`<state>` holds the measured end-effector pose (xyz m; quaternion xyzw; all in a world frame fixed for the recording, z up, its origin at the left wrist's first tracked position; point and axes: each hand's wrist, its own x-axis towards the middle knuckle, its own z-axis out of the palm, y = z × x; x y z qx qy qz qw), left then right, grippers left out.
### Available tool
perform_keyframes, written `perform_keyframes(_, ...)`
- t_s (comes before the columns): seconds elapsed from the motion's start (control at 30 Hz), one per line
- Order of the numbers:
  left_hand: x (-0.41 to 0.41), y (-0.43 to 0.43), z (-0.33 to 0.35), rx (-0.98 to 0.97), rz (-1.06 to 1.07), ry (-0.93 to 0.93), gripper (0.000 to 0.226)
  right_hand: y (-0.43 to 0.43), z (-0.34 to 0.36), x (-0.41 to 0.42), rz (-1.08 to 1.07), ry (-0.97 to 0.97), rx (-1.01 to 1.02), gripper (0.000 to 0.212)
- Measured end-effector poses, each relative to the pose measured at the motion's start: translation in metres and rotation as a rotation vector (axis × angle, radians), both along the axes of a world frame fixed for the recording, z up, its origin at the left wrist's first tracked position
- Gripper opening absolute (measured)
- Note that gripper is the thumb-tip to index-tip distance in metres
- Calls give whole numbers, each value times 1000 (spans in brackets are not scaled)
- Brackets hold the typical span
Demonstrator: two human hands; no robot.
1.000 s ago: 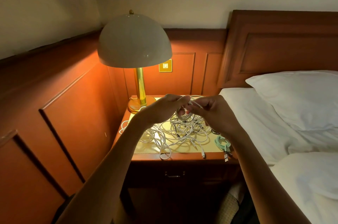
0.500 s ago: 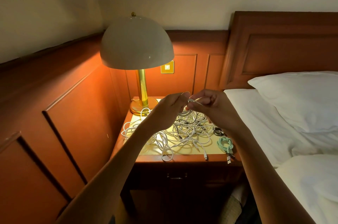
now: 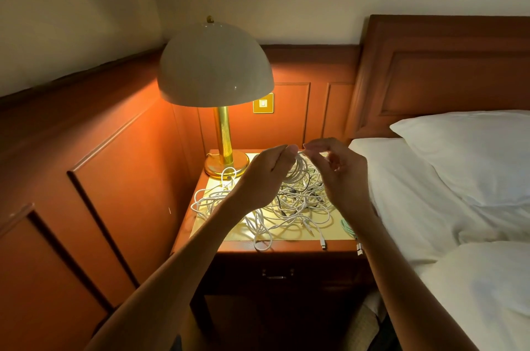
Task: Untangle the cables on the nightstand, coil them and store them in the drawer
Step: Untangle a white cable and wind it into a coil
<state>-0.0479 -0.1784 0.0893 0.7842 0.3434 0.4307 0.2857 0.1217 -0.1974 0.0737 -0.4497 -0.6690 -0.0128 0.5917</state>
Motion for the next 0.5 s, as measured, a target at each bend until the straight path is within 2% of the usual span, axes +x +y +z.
perform_keyframes(0.1, 2, 0, 1, -156, -41, -121, 42, 0, -6, -13, -33, 137, -22, 15)
perform_keyframes(0.27, 4, 1, -6, -187, 26, -175, 42, 0, -3, -23, -21, 186, -212, 10)
perform_keyframes(0.33, 5, 1, -9, -170, 69, -171, 43, -2, 1, -24, 55, 250, -326, 21)
perform_keyframes(0.4, 5, 3, -9, -125, 122, -137, 43, -7, 6, -25, 225, 415, -400, 30)
perform_keyframes(0.43, 4, 3, -9, -104, 138, -116, 43, -10, 8, -25, 294, 466, -422, 30)
perform_keyframes(0.5, 3, 3, -7, -70, 134, -79, 41, -15, 10, -24, 310, 400, -452, 18)
